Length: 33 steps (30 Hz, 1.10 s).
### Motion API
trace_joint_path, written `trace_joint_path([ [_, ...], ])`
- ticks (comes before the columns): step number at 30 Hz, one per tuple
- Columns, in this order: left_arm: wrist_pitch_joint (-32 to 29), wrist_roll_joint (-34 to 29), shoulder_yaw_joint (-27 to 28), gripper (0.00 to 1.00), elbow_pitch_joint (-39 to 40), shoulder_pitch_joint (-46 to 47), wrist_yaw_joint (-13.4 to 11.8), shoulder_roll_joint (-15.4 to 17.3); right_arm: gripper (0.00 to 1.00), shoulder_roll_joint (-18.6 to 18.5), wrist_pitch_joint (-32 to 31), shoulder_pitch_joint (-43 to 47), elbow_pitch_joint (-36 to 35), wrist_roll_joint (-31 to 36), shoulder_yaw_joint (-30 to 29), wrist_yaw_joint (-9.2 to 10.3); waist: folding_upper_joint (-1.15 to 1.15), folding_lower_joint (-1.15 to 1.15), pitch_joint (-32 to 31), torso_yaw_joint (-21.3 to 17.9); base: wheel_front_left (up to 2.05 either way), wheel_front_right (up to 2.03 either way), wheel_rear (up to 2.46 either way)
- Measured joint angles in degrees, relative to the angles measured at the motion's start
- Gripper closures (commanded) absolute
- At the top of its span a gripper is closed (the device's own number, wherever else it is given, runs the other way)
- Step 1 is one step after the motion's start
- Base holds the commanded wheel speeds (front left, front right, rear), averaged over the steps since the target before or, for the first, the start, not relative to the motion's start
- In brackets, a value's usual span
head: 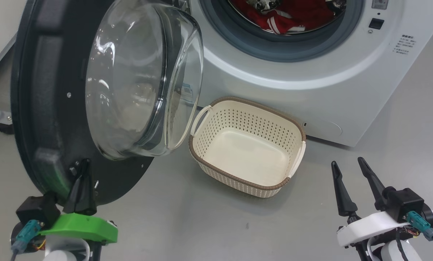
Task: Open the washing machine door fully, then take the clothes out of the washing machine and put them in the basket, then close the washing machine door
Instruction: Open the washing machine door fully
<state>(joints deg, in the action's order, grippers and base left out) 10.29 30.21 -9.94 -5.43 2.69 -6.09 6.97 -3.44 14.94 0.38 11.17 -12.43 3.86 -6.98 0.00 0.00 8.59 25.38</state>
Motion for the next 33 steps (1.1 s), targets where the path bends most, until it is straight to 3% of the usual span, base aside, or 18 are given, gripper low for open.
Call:
trace_joint_path([
  [21,2.67,3.09,11.58,1.00,-6.92,4.46,-0.18,0.35,0.00,-1.18,0.00,-1.16,-0.54,1.05,-1.03,-0.01,0.00,0.00,3.68,-1.39,0.00,0.00,0.00],
  [33,3.39,3.60,15.55,1.00,-10.77,6.88,-0.26,1.68,0.00,-1.25,0.00,-1.60,-0.54,1.08,-0.85,-0.01,0.00,0.00,4.67,-1.87,0.00,0.00,0.00],
])
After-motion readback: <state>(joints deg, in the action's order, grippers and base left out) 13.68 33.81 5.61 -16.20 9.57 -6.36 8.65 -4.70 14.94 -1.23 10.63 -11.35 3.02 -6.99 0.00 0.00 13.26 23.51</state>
